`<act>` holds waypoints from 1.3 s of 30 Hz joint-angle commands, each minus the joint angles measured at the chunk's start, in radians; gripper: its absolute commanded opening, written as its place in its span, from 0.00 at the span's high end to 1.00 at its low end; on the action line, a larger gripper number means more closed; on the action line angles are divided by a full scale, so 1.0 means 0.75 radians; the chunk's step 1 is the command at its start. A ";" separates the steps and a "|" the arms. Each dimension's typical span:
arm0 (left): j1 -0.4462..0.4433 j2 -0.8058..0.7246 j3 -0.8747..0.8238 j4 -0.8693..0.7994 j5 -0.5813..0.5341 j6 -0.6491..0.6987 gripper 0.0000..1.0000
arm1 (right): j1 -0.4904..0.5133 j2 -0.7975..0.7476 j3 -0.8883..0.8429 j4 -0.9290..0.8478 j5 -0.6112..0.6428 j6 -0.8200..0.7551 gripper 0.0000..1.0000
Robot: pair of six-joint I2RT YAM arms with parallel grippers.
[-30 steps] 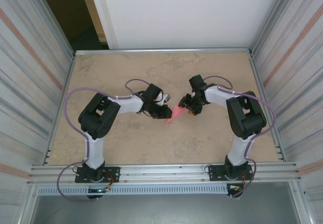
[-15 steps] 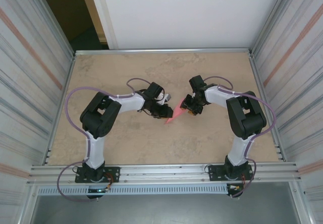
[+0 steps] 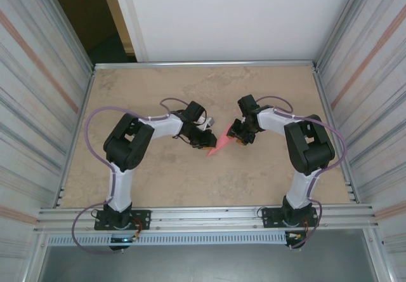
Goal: Fold a paper plane with a square sheet of paper (pick it up from the middle)
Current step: Fold the wing for the fifth time at the center of the table.
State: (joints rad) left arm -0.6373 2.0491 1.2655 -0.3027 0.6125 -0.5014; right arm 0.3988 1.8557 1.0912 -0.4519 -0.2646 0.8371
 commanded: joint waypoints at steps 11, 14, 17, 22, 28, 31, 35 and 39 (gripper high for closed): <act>0.004 0.145 -0.002 -0.146 -0.135 0.007 0.79 | 0.024 0.244 -0.090 0.101 0.087 0.012 0.59; 0.004 0.158 0.002 -0.172 -0.161 0.013 0.80 | 0.026 0.231 -0.085 0.102 0.076 0.012 0.58; 0.005 0.170 0.011 -0.193 -0.172 0.024 0.80 | 0.025 0.214 -0.079 0.103 0.061 0.011 0.57; 0.003 0.186 0.025 -0.224 -0.179 0.042 0.80 | 0.024 0.170 -0.062 0.102 0.025 0.011 0.55; 0.001 0.205 0.036 -0.246 -0.184 0.059 0.80 | 0.004 0.047 -0.033 0.099 -0.006 0.000 0.51; -0.001 0.215 0.046 -0.259 -0.186 0.067 0.80 | -0.007 -0.052 -0.042 0.125 -0.020 -0.013 0.47; -0.004 0.224 0.053 -0.269 -0.188 0.073 0.79 | -0.014 -0.187 -0.101 0.191 -0.054 -0.028 0.46; -0.005 0.231 0.057 -0.273 -0.185 0.076 0.79 | -0.008 -0.316 -0.200 0.302 -0.106 -0.058 0.48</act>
State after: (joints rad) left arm -0.6300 2.1021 1.3560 -0.4316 0.6300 -0.4732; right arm 0.3973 1.6913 0.9730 -0.3073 -0.3077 0.8246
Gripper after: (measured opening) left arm 0.206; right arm 0.525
